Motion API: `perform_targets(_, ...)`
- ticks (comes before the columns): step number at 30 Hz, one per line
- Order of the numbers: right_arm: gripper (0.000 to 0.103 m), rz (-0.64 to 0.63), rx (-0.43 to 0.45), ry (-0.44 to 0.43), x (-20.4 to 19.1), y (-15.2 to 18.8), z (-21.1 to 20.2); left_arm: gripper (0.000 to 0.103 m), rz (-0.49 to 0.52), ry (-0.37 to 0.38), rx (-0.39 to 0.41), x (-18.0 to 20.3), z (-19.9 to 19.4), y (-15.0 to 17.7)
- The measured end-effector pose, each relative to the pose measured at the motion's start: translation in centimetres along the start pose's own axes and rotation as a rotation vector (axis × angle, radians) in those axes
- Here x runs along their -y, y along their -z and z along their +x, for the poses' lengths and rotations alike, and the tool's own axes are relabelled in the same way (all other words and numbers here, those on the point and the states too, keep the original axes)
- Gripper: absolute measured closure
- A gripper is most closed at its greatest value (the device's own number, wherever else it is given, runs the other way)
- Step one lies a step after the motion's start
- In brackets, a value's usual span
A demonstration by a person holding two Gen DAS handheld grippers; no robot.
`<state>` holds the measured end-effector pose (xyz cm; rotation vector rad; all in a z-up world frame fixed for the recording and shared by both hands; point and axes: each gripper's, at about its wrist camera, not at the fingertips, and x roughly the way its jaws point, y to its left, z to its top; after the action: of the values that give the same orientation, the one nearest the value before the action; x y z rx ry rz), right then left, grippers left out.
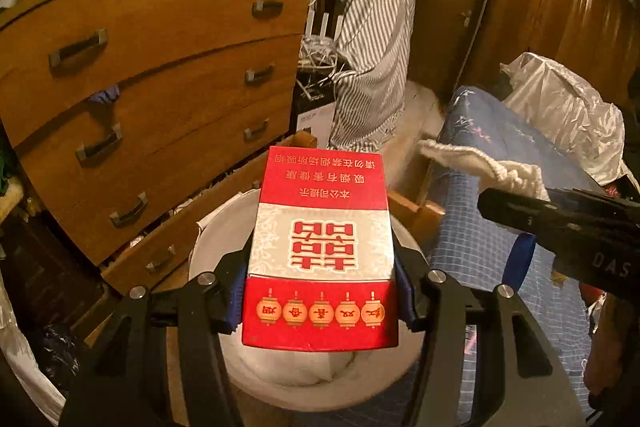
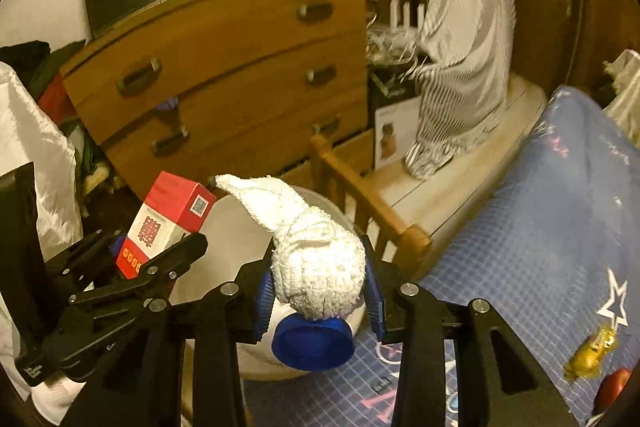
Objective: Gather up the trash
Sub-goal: 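Lift the cigarette box and towel and carry them to the white bucket, then open the left tool to drop the cigarette box into the bucket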
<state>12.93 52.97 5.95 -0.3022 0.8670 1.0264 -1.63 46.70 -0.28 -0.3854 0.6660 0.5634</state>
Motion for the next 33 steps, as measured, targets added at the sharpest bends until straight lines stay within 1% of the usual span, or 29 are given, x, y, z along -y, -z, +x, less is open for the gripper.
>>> perform_targets(5,0.064,0.002,-0.08,-0.023,-0.4,0.1,3.9,0.049,-0.018,0.005,-0.049,-1.5,2.1,0.6)
perform_targets(11,0.064,-0.002,-0.104,-0.018,-0.5,0.0,6.0,0.049,-0.047,-0.013,-0.081,-4.1,3.4,1.7)
perform_targets(16,0.064,0.018,-0.108,-0.034,0.7,-0.1,5.7,0.049,-0.064,-0.02,-0.088,-5.3,3.8,1.7)
perform_targets(22,0.064,0.031,-0.109,-0.046,1.2,0.1,5.4,0.049,-0.053,-0.012,-0.091,-4.9,4.0,1.8)
perform_targets(33,0.064,0.03,-0.103,-0.063,1.1,0.0,4.7,0.049,-0.043,-0.011,-0.085,-4.6,4.2,1.5)
